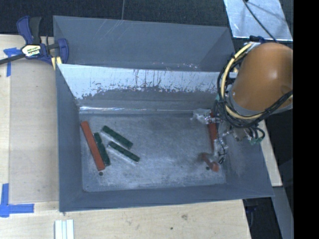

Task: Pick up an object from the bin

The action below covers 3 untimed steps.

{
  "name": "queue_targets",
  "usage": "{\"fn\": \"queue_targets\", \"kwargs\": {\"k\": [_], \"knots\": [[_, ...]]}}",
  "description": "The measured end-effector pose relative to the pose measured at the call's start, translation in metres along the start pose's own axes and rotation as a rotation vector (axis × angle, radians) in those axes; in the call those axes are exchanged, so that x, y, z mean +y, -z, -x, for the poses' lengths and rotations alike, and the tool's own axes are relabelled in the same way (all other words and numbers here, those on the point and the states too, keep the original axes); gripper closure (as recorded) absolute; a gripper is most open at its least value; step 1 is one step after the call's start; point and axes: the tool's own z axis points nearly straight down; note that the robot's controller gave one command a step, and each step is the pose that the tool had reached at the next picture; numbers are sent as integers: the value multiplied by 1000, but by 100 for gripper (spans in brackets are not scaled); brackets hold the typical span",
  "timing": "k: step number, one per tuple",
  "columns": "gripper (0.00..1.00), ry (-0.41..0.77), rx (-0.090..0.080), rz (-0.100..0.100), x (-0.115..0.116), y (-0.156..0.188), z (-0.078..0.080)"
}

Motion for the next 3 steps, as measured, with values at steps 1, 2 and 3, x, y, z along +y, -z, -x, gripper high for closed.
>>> {"fn": "queue_targets", "kwargs": {"k": [1, 2, 3], "knots": [[0, -25, 8, 3, -40, -133, -29], [0, 252, 2, 2, -16, -132, -31], [100, 252, 2, 1, -16, -132, -31]]}}
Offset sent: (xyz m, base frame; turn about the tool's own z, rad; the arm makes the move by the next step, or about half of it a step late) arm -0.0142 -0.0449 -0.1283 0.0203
